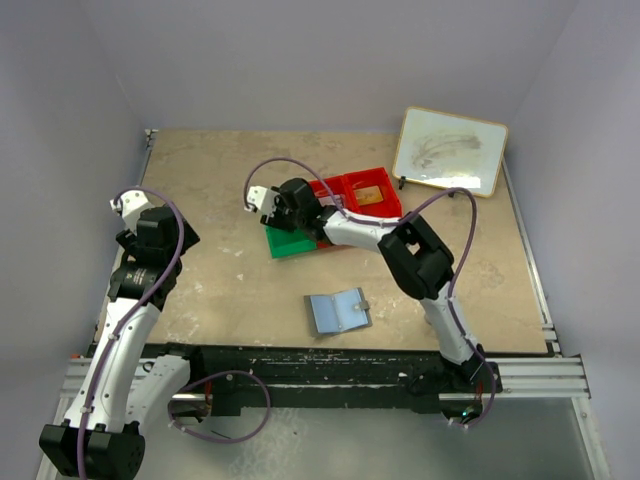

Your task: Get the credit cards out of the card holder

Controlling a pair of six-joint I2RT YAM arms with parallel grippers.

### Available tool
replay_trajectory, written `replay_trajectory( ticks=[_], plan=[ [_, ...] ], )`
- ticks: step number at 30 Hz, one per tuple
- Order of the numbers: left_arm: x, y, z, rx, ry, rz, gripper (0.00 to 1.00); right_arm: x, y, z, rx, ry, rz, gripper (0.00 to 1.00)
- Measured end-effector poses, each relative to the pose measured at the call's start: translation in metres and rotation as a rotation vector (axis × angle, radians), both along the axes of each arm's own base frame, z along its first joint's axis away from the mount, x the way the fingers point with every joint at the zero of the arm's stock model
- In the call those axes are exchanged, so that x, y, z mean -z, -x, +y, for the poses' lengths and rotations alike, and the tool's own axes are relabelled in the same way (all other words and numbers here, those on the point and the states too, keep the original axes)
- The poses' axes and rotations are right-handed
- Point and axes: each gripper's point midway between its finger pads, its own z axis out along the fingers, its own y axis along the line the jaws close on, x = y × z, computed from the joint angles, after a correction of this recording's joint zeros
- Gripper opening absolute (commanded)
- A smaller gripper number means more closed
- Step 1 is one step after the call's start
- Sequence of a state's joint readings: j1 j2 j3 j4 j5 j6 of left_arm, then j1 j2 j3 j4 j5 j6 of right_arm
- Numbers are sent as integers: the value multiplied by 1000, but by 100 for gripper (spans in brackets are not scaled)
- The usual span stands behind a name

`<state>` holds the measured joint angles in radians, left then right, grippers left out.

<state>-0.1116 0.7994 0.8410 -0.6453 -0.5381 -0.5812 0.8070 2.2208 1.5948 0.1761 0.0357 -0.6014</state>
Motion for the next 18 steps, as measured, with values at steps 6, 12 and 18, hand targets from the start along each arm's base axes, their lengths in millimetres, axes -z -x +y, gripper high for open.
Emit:
replay_trajectory(
  ticks=[6,12,18],
  plan=[
    [0,0,0,0,0,0,75,-15,0,1,31,-69,0,55],
    [0,0,-1,6,3,0,75,-97,30,-27,104,-264,-21,65],
    [2,-1,-2,13,6,6,75,-200,73,-81,262,-611,-46,76]
  ],
)
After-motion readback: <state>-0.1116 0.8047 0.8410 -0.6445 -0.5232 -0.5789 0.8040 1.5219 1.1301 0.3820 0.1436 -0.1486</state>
